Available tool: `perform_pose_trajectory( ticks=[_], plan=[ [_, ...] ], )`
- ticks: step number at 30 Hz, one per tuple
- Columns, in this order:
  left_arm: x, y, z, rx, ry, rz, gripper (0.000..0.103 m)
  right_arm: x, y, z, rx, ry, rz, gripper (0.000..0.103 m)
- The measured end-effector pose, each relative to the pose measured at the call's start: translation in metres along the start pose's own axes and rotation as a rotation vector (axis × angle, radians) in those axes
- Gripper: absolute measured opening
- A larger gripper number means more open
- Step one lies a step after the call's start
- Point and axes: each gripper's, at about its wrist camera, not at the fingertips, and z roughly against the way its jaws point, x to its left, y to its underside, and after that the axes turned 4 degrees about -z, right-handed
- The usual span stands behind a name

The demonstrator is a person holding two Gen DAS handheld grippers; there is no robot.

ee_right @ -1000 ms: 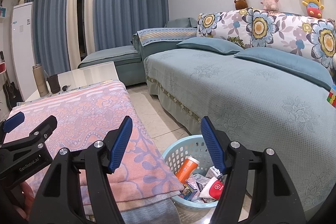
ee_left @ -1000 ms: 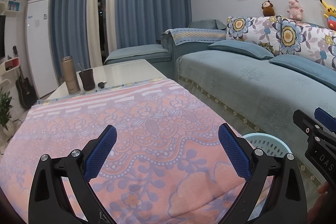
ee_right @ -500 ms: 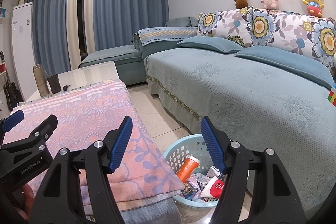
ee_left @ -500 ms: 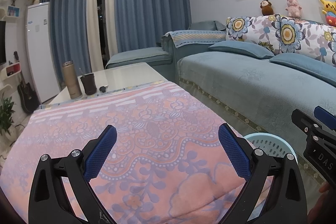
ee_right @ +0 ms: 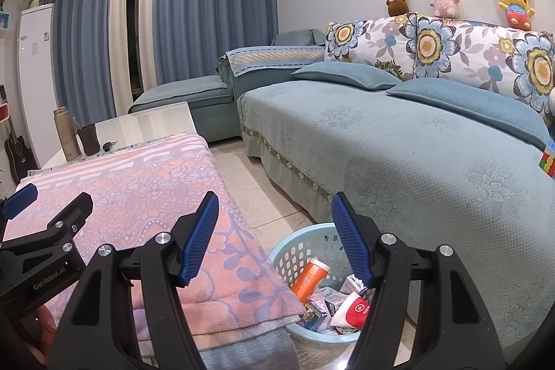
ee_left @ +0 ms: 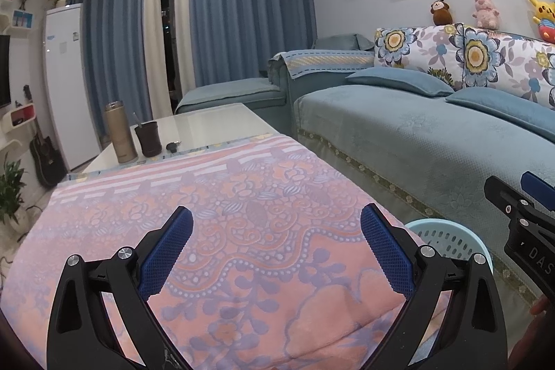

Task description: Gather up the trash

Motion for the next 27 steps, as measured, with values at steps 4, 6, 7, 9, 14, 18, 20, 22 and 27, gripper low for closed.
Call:
perform_pose_trajectory(
  ticks=[4,6,7,9,14,18,20,22,27],
  plan=[
    [0.0002,0.0003,0.0004,0.003,0.0,0.0,0.094,0.0027,0.0003,-0.0002,0.002,-0.005,0.007,0.064],
    [0.0017,-0.0001,-0.0005,0.004,0.002,0.004,0.094,0.0039,0.0004,-0.0001,0.001,-0.005,0.012,0.064],
    [0.0015,0.0005,-0.0006,0.004,0.003,0.005,0.094,0.0041,0.0004,-0.0001,0.0,-0.004,0.014,0.064],
    [0.002,0.0006,-0.0008,0.004,0.004,0.005,0.094,0.0044,0.0,-0.0005,0.001,-0.004,0.015,0.064],
    [0.0025,0.0004,-0.001,0.003,0.004,0.005,0.094,0.0048,0.0008,0.0,0.002,-0.004,0.011,0.064],
    [0.0017,0.0,-0.0014,0.006,0.006,0.007,0.094,0.0064,0.0025,0.0003,0.008,-0.005,0.014,0.064],
    [0.0007,-0.0001,-0.0016,0.009,0.009,0.01,0.094,0.0065,0.0023,0.0013,0.005,-0.004,0.02,0.064],
    [-0.0001,0.0004,-0.0016,0.012,0.008,0.011,0.094,0.0061,0.0011,0.0023,0.002,-0.006,0.017,0.064],
    [-0.0005,0.0004,-0.0015,0.01,0.002,0.015,0.094,0.0059,-0.0002,0.0032,0.002,-0.005,0.022,0.064]
  ],
)
